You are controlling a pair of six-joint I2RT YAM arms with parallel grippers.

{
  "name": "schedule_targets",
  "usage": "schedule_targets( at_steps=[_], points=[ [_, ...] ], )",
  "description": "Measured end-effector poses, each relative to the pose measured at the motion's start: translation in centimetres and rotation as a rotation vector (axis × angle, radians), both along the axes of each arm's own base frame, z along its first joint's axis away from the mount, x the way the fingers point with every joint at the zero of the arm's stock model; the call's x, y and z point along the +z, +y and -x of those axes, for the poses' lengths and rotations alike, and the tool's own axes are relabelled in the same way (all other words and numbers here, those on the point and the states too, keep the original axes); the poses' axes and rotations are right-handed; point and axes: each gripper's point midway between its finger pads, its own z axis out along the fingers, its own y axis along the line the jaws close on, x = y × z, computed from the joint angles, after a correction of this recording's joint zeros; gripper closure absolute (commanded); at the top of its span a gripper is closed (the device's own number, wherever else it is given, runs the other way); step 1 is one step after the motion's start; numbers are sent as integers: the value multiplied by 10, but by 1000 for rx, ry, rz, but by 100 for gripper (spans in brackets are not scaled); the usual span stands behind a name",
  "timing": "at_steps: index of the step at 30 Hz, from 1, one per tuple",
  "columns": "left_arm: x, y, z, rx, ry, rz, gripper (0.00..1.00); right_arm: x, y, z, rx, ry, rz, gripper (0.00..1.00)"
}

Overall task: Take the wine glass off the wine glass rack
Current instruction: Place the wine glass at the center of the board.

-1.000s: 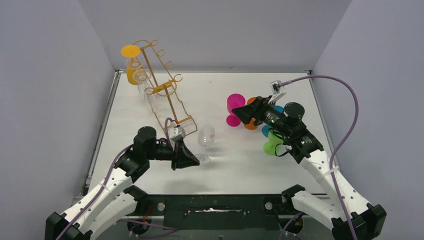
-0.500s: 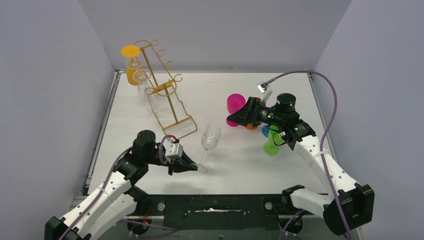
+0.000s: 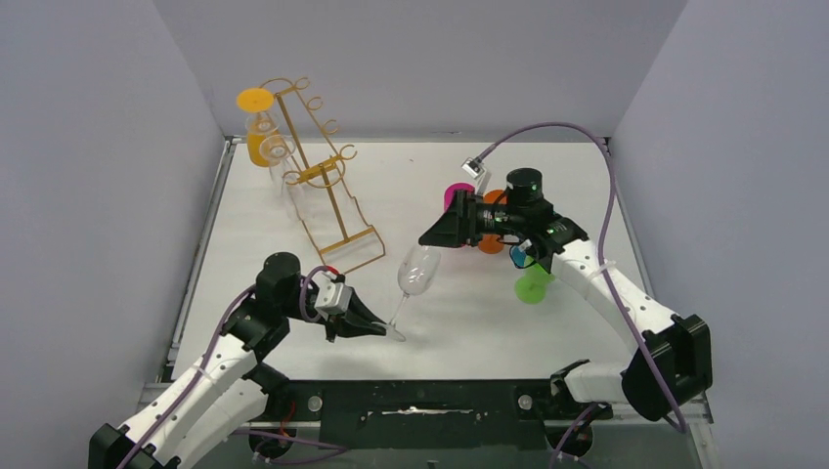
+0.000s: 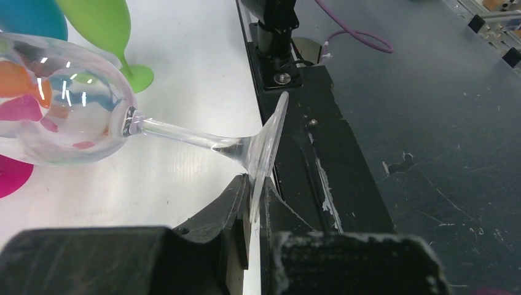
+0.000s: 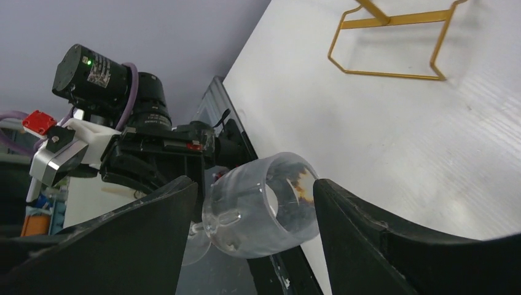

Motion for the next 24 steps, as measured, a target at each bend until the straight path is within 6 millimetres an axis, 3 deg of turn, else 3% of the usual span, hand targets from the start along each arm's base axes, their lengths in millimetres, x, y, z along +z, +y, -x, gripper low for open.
schedule_targets(
  at_steps=[8, 18, 24],
  points=[
    [6, 3, -1, 2, -20, 20, 100, -8, 17, 15, 147, 62, 8, 55],
    [7, 8, 2, -38, -33, 29, 100, 7, 21, 34, 263, 71, -69, 49],
    [9, 11, 2, -78, -56, 28, 100, 18, 25, 40, 314, 61, -118, 72]
  ],
)
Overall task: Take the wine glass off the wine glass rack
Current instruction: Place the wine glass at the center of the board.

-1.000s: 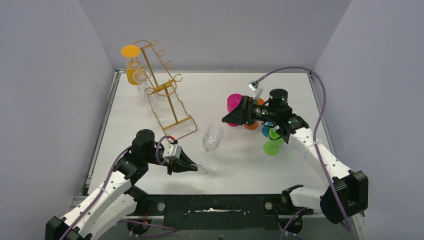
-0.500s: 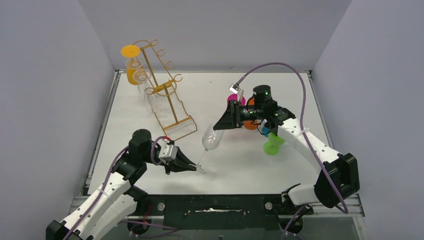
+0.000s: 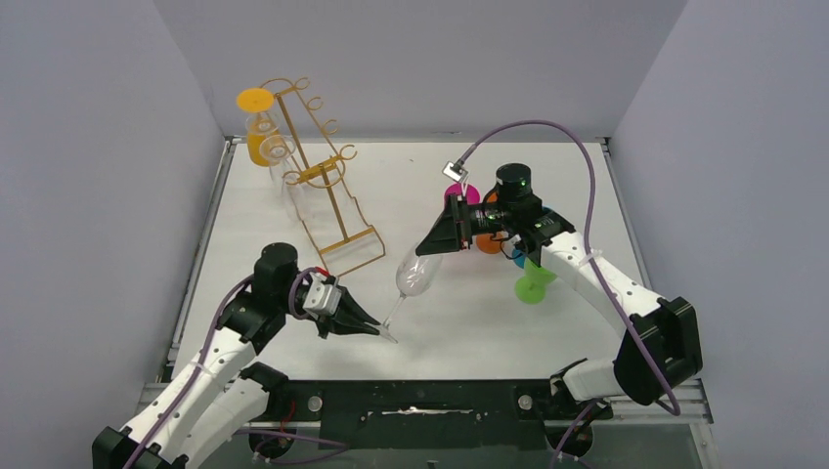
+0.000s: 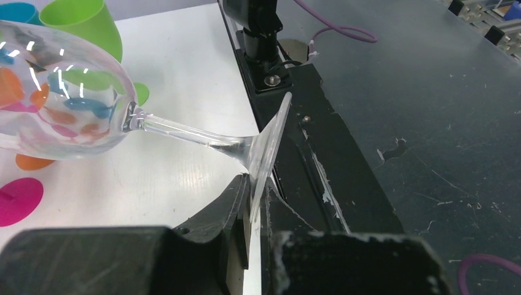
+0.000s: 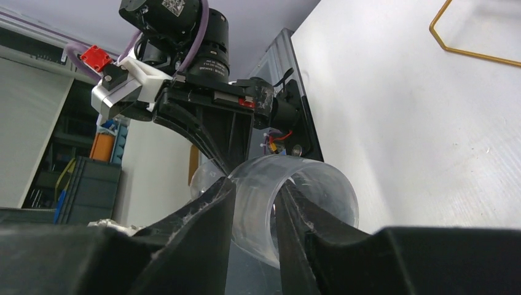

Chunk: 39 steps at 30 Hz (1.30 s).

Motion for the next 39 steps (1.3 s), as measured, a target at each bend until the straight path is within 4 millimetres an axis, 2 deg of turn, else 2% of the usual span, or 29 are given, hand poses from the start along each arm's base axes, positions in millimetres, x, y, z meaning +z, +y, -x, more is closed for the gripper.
schedule_targets(
  at_steps=[1, 2, 4, 5, 7, 9, 12, 16, 27, 29, 37, 39],
  points=[
    [1, 0, 0, -5, -6, 1, 100, 0, 0, 0, 1, 2, 0, 72],
    [2, 1, 0, -6, -11, 0, 100, -1, 0, 0, 1, 2, 1, 68],
    [2, 2, -1, -3, -17, -5, 100, -2, 0, 0, 3, 6, 3, 53],
    [1, 3, -1, 2, -16, -11, 100, -3, 1, 1, 8, 10, 4, 49],
    [-3, 4, -2, 12, -7, -28, 100, -4, 3, 4, 22, 9, 6, 46],
    [-7, 5, -2, 15, 2, -41, 100, -5, 5, 6, 31, 5, 8, 56],
    [-8, 6, -1, 13, -6, -44, 100, -6, 6, 7, 32, -8, 9, 82],
    [-8, 7, 0, 15, -25, -47, 100, -5, 6, 8, 33, 14, 10, 99],
    [-12, 10, -3, 42, -58, -62, 100, -2, 5, 9, 27, 31, 10, 100],
    [-11, 10, -4, 49, -65, -62, 87, -1, 4, 9, 19, 20, 11, 100],
    [-16, 15, -14, 130, -43, -104, 66, 7, 2, 15, 6, -37, 8, 100],
    [-15, 15, -14, 140, -45, -101, 64, 8, 2, 17, 1, -49, 12, 100]
  ],
)
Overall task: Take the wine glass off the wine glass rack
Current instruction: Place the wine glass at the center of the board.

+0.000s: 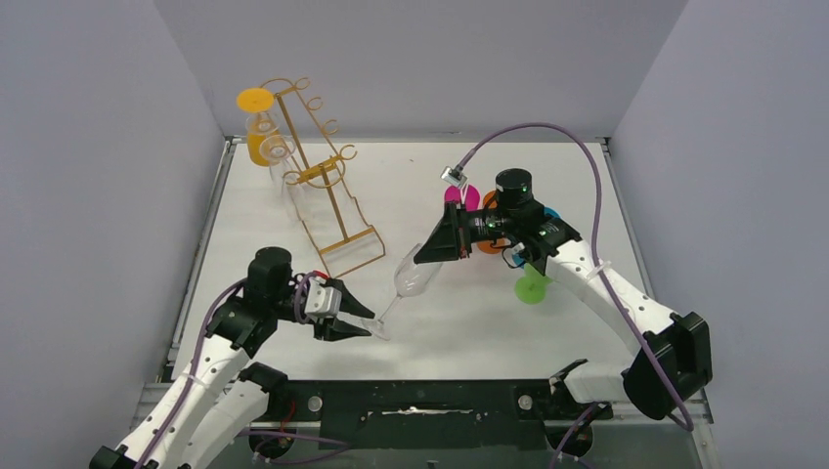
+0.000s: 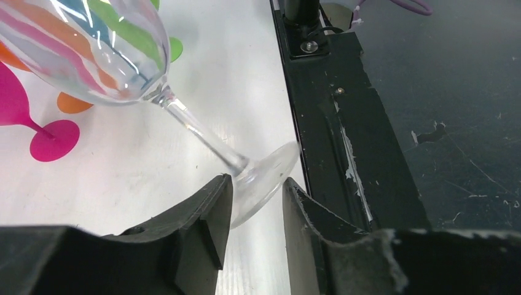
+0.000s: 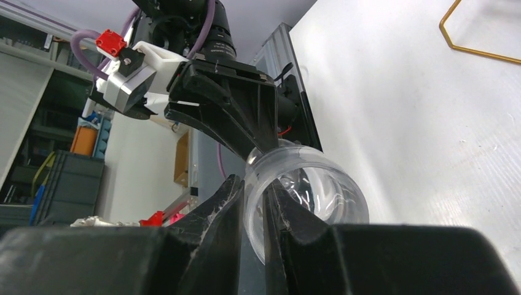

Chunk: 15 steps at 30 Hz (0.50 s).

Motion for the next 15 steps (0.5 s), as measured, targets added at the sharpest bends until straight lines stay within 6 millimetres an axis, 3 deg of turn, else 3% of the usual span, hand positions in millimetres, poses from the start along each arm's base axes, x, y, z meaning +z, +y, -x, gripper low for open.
schedule_targets(
  at_steps=[9, 15],
  points=[
    [5, 1, 2, 12, 0, 16, 57, -14, -5, -7, -92, -31, 79, 100],
    [4, 0, -2, 45, 22, 14, 26, -28, -13, -17, -212, -79, 182, 100]
  ],
)
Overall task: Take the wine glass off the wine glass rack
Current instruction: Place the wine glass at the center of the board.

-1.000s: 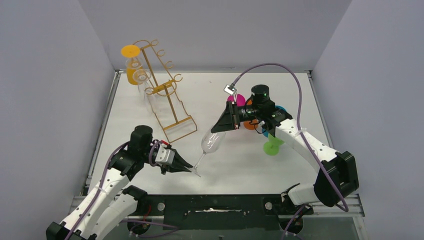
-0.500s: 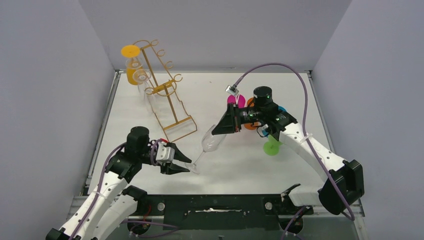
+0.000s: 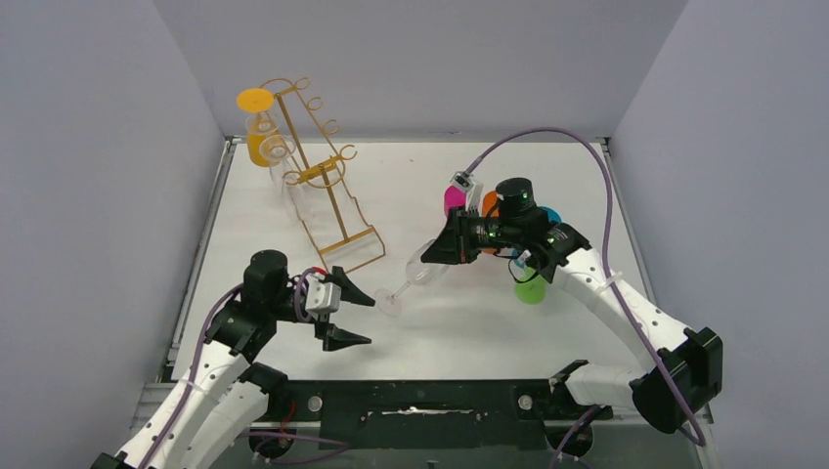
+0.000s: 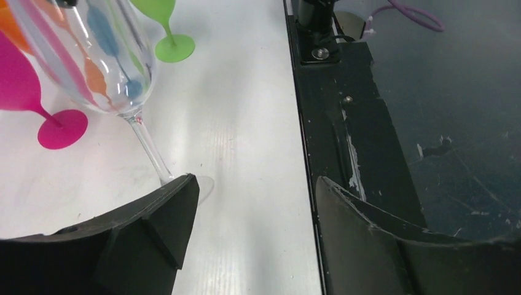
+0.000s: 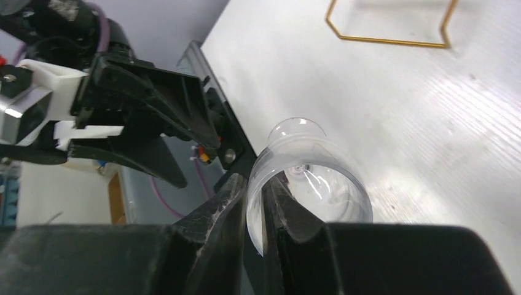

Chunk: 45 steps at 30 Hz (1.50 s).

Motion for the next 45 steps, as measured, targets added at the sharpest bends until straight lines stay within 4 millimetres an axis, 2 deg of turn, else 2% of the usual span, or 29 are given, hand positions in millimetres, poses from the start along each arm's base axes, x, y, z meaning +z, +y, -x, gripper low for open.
schedule_targets(
  at_steps=[7, 12, 16, 20, 23, 26, 36, 40, 45],
  points=[
    [3, 2, -23, 197, 44, 27, 19, -14, -19, -21, -191, -70, 132, 100],
    [22, 5, -41, 350, 84, 93, 18, -31, -31, -29, -300, -97, 258, 100],
    [27, 9, -55, 476, 194, 128, 18, -40, -31, -23, -334, -145, 374, 100],
    [23, 12, -69, 591, 325, 129, 17, -36, -24, -21, -356, -216, 459, 100],
    [29, 13, -78, 643, 365, 140, 17, -36, -24, -25, -395, -257, 510, 100],
    [40, 16, -87, 705, 400, 172, 17, -39, -33, -28, -441, -281, 563, 100],
    [35, 27, -107, 865, 512, 173, 17, -46, -60, -37, -544, -302, 677, 100],
    [43, 31, -111, 903, 505, 189, 17, -49, -72, -43, -595, -269, 693, 100],
    [55, 38, -115, 947, 471, 229, 17, -62, -109, -63, -717, -178, 726, 100]
  ],
)
